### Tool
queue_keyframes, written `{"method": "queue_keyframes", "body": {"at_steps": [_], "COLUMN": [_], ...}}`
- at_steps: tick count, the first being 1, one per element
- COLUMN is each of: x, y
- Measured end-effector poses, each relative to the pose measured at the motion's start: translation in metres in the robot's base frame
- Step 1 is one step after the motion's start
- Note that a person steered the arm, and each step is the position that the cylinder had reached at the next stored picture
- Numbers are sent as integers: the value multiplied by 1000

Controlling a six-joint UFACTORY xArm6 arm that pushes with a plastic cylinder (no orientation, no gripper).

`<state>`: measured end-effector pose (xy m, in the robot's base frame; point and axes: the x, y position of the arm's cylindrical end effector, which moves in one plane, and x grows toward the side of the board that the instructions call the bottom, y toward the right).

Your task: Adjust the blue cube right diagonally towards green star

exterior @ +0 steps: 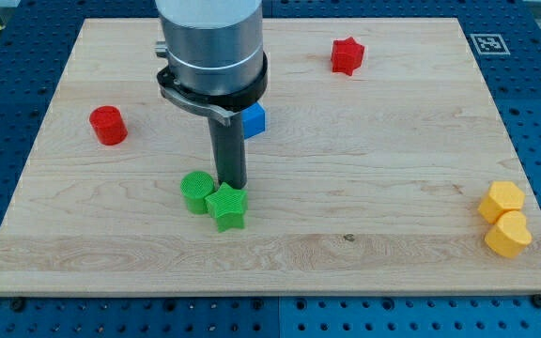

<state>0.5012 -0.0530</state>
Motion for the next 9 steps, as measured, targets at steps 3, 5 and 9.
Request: {"method": "queue_keyframes", "body": {"at_steps": [3, 5, 9], "x": [-53, -98, -113], "y": [-47, -48, 33]}}
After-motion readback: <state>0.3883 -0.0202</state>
